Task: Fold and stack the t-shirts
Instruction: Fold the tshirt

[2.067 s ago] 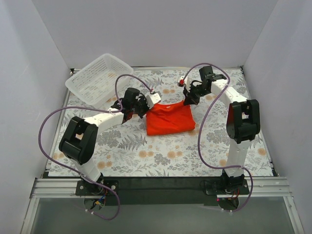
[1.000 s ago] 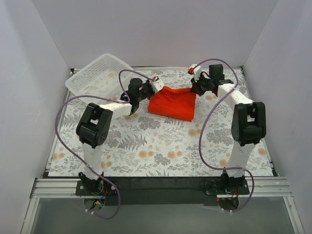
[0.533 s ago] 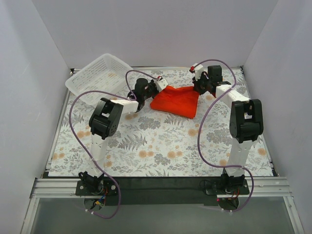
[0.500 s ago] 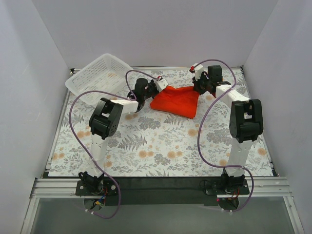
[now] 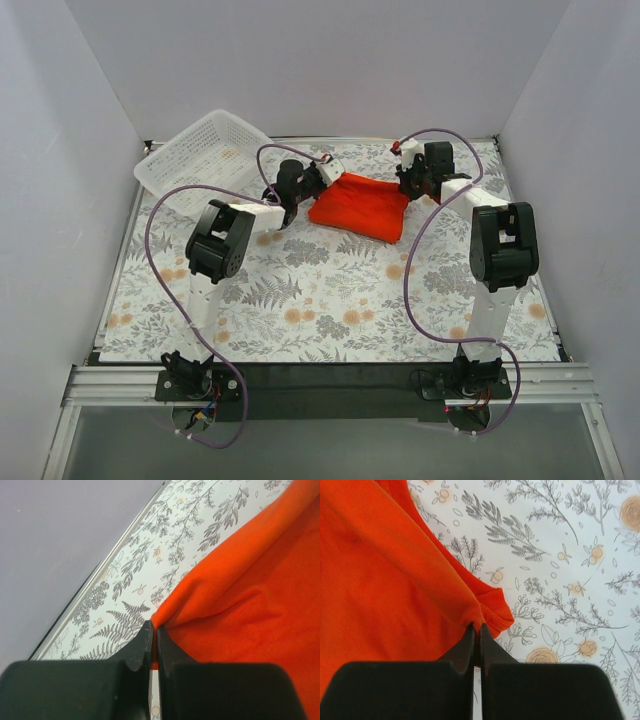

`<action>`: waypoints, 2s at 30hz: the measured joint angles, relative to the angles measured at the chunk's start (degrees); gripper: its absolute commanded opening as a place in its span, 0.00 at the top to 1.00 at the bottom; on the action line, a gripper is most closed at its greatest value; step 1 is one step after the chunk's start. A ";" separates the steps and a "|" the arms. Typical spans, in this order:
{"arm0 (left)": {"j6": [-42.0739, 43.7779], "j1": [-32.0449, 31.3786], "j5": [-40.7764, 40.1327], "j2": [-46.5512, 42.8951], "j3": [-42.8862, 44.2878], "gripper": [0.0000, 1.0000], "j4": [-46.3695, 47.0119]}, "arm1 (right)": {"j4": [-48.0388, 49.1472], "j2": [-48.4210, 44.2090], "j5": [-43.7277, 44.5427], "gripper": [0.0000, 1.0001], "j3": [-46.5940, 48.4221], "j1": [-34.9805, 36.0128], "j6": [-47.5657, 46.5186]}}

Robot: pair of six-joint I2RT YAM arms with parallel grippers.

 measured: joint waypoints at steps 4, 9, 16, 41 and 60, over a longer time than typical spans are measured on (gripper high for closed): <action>-0.68 -0.02 0.28 2.12 2.64 1.00 0.72 | 0.33 0.00 2.86 0.99 -1.09 0.00 1.92; -0.87 -0.02 0.04 2.86 2.97 1.00 1.09 | 1.01 0.11 4.07 0.99 -1.03 0.02 2.64; -1.07 -0.04 -0.59 3.74 4.24 0.63 1.16 | 1.05 1.60 5.40 0.71 0.57 0.02 3.96; -34.05 -0.76 0.52 -20.26 0.35 0.29 -19.89 | -7.06 4.50 -33.46 0.87 6.10 -3.28 9.81; -46.75 -0.79 11.96 -4.96 -2.08 0.31 -23.56 | -10.23 20.83 -33.46 0.89 18.80 -8.61 26.08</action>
